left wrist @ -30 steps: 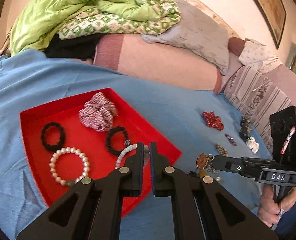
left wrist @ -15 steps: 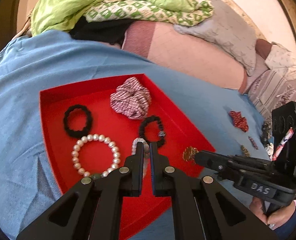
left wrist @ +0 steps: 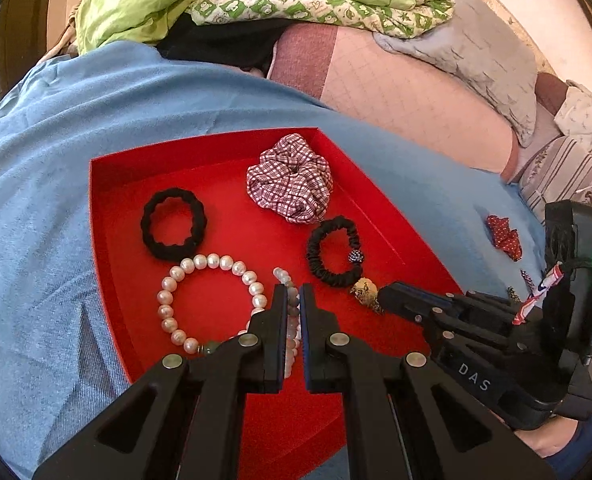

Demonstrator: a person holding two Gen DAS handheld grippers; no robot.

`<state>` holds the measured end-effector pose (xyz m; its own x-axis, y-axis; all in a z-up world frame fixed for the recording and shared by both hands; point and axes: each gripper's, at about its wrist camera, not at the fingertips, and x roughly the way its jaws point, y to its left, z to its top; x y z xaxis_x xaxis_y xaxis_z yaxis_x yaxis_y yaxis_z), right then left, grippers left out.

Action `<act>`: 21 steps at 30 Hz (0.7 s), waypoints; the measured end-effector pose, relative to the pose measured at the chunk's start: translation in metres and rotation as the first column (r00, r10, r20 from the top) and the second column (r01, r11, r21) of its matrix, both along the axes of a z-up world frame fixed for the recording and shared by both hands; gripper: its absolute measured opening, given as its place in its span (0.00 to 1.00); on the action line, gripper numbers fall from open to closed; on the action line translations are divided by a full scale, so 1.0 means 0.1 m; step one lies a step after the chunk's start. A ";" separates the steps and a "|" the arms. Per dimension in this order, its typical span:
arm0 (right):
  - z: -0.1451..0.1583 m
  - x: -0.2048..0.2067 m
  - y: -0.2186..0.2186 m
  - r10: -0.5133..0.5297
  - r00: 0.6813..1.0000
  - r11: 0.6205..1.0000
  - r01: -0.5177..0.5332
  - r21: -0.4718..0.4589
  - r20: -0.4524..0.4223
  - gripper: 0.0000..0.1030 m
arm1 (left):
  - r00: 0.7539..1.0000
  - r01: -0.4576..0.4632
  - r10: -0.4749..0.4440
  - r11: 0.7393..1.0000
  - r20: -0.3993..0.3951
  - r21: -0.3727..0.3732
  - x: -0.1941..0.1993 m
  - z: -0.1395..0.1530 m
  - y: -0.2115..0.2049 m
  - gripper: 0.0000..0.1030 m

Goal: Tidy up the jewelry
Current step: 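Open the left and right tools, dropping the bracelet and charm into the tray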

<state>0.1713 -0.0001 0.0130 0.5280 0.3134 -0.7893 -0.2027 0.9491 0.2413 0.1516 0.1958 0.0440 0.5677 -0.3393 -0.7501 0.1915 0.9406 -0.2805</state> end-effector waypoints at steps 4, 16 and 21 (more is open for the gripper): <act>0.02 0.00 -0.03 0.000 1.000 1.000 0.000 0.014 0.002 0.09 | 1.000 -0.011 0.011 1.000 -0.002 0.000 0.02 -0.01 0.00 0.05; 0.32 -0.11 -0.29 -0.051 0.998 0.990 0.046 0.131 0.033 0.09 | 0.999 -0.026 0.026 1.000 0.026 -0.001 -0.04 0.07 0.02 0.23; 0.37 -0.13 -0.39 -0.070 0.997 0.984 0.065 0.168 0.021 0.09 | 0.999 -0.035 0.035 0.999 0.041 -0.012 -0.06 0.12 0.02 0.23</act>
